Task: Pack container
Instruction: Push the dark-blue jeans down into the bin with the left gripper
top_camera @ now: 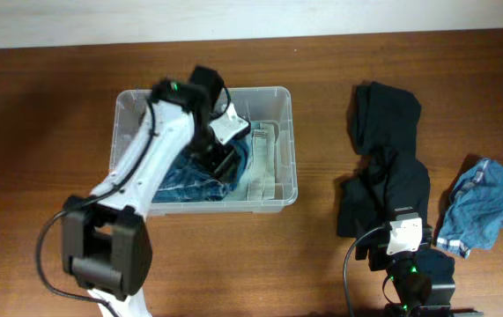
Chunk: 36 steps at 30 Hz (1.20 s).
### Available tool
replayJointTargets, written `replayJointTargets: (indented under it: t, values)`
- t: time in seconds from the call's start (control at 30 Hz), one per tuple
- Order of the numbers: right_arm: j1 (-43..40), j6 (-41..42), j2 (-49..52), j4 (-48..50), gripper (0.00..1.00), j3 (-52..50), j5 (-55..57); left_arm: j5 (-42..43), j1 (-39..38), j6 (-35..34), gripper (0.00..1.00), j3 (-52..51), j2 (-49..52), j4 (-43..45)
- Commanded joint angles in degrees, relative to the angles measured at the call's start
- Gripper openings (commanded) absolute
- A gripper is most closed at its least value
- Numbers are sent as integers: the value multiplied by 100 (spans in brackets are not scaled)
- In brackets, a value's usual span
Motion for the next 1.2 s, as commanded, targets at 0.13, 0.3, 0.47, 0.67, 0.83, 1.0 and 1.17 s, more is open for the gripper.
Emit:
replayJointTargets:
  t: [0.13,0.3,0.47,0.67,0.83,1.0,1.17]
  values:
    - [-42,-37,-35,4,99,-35,-31,-846,4,238,76,-2415,55,2441]
    - [-42,-37,-35,4,98,-35,-31,-846,4,234,64,-1436,37,1679]
    - [-42,-37,-35,4,98,-35,-31,-953,4,61,65,1526,37,-332]
    - [-42,-37,-35,4,98,-35,-31,-946,33,-63,60,2273,59,-1305]
    - [-42,-37,-35,4,98,-35,-31,-745,15,-446,24,914,66,-1073]
    - [-42,-37,-35,4,98,-35,-31,-734,15,-546,14,-859,68,98]
    - [-42,-37,-35,4,99,-35,-31,-739,15,-802,9,-2638,79,2039]
